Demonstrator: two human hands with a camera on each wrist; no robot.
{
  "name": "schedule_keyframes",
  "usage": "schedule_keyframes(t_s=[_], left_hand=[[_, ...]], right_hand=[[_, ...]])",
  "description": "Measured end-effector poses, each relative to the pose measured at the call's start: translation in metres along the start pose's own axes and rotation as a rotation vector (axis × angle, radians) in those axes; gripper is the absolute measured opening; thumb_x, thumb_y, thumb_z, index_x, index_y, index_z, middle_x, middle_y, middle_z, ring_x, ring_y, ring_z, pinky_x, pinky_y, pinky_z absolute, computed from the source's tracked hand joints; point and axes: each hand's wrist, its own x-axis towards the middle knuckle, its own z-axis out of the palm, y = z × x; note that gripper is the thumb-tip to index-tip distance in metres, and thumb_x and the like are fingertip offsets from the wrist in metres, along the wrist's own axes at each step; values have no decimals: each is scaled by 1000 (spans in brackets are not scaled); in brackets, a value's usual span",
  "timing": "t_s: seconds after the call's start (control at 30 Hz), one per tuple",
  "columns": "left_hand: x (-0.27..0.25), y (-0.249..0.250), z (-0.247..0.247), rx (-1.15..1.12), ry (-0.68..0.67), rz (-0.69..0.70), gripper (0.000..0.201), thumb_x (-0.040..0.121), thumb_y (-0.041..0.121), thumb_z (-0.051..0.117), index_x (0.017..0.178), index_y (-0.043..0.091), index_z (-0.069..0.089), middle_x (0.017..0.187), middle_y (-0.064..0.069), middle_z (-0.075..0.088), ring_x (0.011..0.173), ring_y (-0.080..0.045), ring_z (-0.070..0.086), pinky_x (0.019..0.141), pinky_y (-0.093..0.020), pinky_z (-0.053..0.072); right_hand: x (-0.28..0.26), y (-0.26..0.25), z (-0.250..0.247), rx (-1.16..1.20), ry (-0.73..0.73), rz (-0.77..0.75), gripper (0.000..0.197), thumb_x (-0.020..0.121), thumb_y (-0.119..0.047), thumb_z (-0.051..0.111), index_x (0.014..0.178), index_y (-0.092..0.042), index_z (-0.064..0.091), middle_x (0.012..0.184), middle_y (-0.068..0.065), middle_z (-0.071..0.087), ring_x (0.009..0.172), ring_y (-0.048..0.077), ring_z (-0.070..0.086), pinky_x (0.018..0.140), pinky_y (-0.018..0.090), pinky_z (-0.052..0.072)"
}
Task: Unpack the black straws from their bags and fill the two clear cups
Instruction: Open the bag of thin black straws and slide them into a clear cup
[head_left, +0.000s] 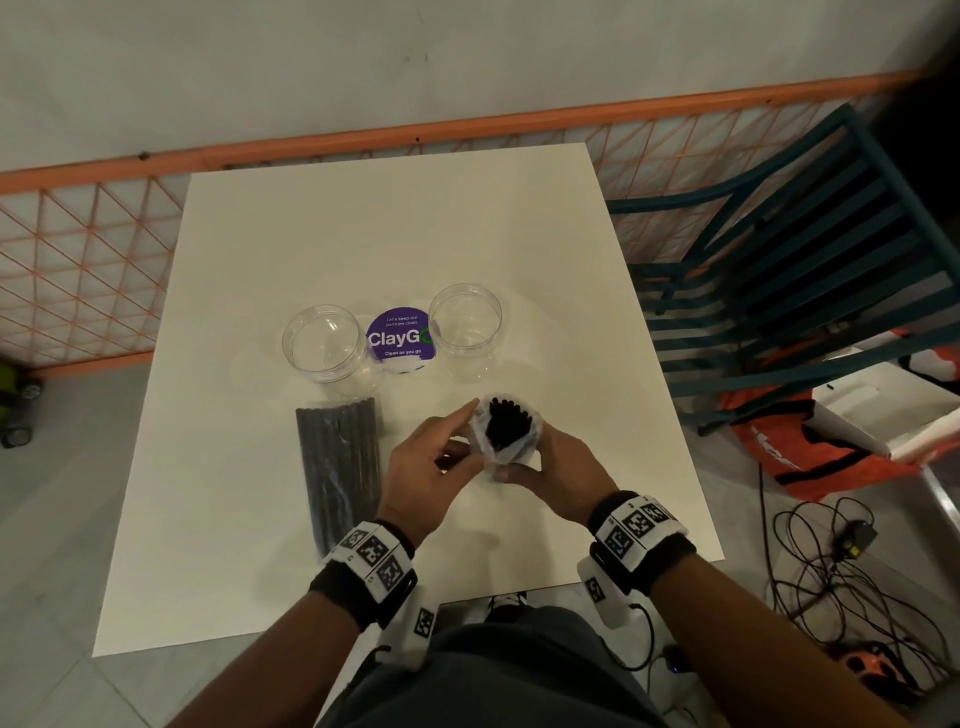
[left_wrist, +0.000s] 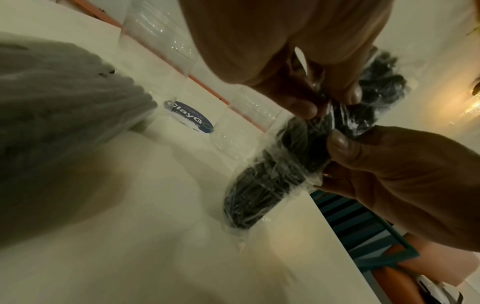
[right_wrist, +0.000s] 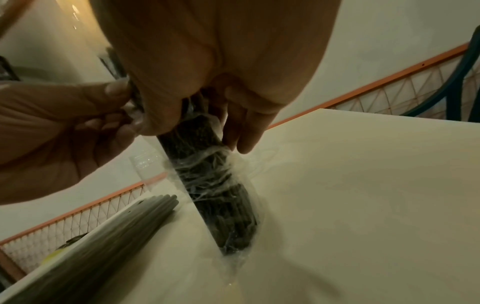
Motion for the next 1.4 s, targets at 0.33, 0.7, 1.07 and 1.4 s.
schedule_keyframes(t_s=[0.33, 0.7, 1.07, 1.4], left_hand=[[0, 15, -9, -245, 11, -31, 49, 83, 28, 74, 128, 27, 57, 102, 19, 67, 88, -10, 75, 77, -21, 58], [7, 3, -1, -40, -14, -14, 35, 84, 12, 77, 87, 41, 57, 93, 15, 65, 80, 1, 65, 67, -26, 54], [16, 1, 0, 120, -218, -50, 77, 63, 65, 72, 128, 24, 62, 121, 8, 56, 86, -2, 63, 73, -26, 59], [16, -5, 3, 226, -352, -95, 71, 72, 64, 69, 133, 30, 55, 129, 17, 48, 91, -3, 61, 82, -31, 57]], right_hand=[[-4, -5, -4, 247, 96, -55, 70, 85, -41, 72, 145, -29, 37, 140, -14, 54, 124, 6, 54, 102, 30, 47], [-5, -3, -1, -62, 33, -30, 50, 97, -46, 51, 137, -16, 51, 121, 6, 69, 105, 25, 64, 77, 21, 39], [-8, -10, -1, -241, -21, -55, 59, 90, -45, 63, 142, -20, 48, 143, 5, 53, 129, 24, 46, 98, 21, 32], [-6, -8, 3, 100, 36, 37, 80, 77, -29, 81, 145, -28, 38, 136, -6, 58, 120, 14, 57, 98, 22, 44]])
